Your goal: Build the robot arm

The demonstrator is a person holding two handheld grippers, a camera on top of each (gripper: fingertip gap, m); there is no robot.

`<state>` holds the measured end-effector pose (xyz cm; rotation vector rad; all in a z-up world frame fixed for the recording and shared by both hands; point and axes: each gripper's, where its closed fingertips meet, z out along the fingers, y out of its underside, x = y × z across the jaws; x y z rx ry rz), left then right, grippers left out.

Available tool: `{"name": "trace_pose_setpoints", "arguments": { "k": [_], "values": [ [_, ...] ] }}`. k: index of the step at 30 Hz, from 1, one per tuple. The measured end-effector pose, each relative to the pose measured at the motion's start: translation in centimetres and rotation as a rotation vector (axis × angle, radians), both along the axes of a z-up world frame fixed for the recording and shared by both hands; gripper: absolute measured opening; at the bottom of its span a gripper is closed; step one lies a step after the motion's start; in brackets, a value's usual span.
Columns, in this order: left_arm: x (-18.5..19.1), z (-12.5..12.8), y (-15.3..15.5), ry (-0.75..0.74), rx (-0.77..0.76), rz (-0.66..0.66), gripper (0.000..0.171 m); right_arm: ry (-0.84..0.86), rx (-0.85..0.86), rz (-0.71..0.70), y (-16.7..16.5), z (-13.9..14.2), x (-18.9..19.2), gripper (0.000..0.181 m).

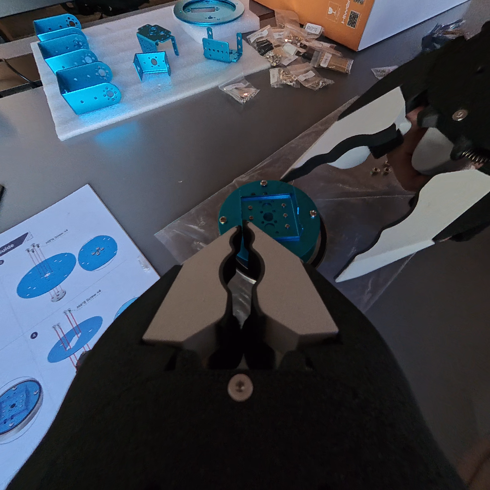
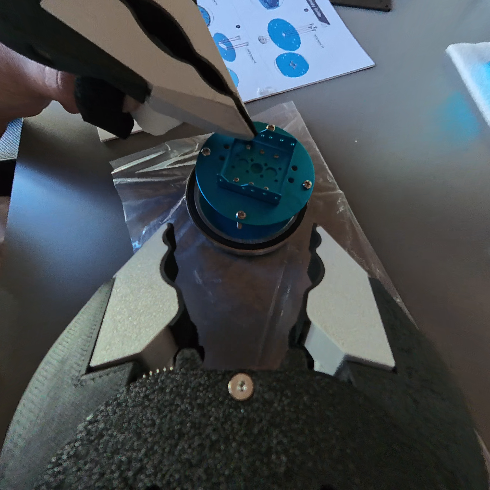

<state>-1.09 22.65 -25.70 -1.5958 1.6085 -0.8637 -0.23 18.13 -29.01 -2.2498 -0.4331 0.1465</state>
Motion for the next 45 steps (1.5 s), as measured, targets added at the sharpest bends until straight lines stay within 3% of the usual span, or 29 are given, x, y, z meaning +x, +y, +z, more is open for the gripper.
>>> {"name": "trace_pose_setpoints", "arguments": {
  "k": [14, 27, 40, 45],
  "values": [
    [0.2, -0.2, -0.7, 0.007, 0.008, -0.009, 0.000, -0.011, -0.047, -0.032, 0.2, -1.2, 0.4, 0.082],
    [0.2, -0.2, -0.6, 0.010, 0.036, 0.010, 0.000, 0.007, -0.045, -0.059, 0.8, -1.3, 0.2, 0.089],
    [0.2, -0.5, -0.2, 0.016, 0.040, 0.035, 0.000, 0.010, -0.043, -0.067, 0.5, -1.1, 0.4, 0.077],
    [0.3, -0.7, -0.2, 0.022, 0.034, 0.033, 0.000, -0.051, -0.023, -0.065, -0.1, 0.3, 1.3, 0.071]
  ]
}}
